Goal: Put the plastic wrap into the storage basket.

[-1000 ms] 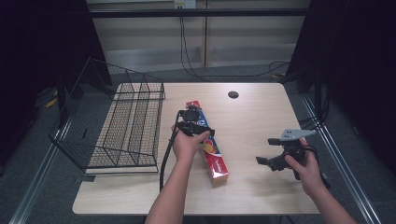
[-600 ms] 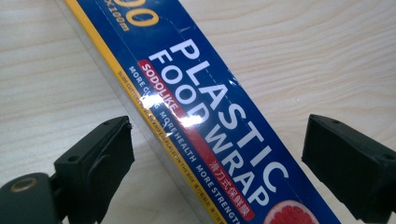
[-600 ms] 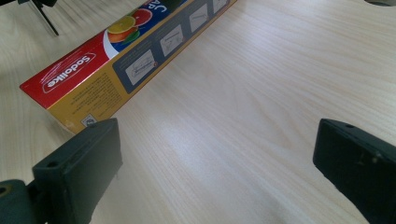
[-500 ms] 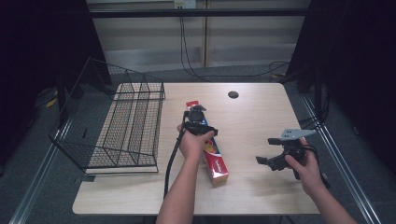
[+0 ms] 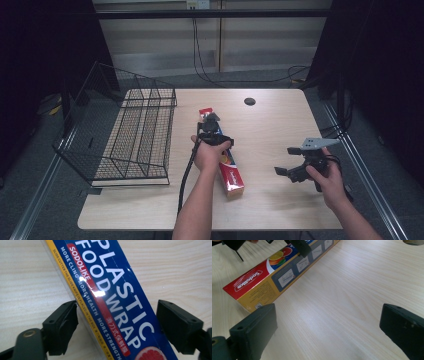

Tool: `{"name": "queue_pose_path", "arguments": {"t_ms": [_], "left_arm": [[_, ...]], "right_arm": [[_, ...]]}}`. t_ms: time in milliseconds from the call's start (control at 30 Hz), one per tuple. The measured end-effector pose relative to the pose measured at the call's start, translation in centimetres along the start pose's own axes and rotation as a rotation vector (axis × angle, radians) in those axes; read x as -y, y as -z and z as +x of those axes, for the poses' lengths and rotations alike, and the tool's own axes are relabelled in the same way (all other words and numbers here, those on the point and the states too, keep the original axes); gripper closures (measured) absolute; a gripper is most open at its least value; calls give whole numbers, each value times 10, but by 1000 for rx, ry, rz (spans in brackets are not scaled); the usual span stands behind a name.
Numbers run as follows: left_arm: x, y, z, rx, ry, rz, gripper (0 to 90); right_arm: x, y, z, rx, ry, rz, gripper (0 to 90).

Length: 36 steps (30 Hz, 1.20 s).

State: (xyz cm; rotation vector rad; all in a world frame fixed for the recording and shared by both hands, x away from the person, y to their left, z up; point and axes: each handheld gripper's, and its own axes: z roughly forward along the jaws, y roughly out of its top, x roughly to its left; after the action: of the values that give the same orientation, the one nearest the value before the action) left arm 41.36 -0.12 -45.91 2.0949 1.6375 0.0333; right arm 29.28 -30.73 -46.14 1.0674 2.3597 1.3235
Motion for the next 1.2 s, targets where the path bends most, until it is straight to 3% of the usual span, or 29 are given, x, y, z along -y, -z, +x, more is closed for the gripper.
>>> {"name": "queue_pose_path", "arguments": {"t_ms": [33, 67, 133, 267, 367, 600, 700, 800, 1067, 1200], "left_arm": [[-2, 2, -1, -5, 16, 33, 220], [-2, 2, -1, -5, 16, 33, 229], [-4, 6, -1, -27, 5, 72, 257], [-4, 11, -1, -34, -18, 101, 339], [-4, 17, 2, -66, -74, 137, 402], [-4, 18, 4, -95, -125, 121, 400], [-4, 18, 4, -98, -109, 119, 401], [-6, 17, 4, -105, -134, 126, 398], [-6, 16, 1, -123, -115, 115, 415], [-10, 17, -1, -146, -103, 160, 437]], "right_arm": [[0, 0, 0, 0, -1, 0, 10], [0, 0, 0, 0, -1, 0, 10], [0, 0, 0, 4, 0, 0, 10], [0, 1, -1, 4, -2, -2, 10], [0, 1, 0, 6, -6, -7, 10], [0, 1, -1, 8, -8, -10, 10], [1, 0, -2, 4, -9, -5, 10], [0, 0, -1, 0, -7, -3, 10], [0, -1, -1, -5, -9, -3, 10], [0, 0, -2, -7, -5, -8, 10]]}}
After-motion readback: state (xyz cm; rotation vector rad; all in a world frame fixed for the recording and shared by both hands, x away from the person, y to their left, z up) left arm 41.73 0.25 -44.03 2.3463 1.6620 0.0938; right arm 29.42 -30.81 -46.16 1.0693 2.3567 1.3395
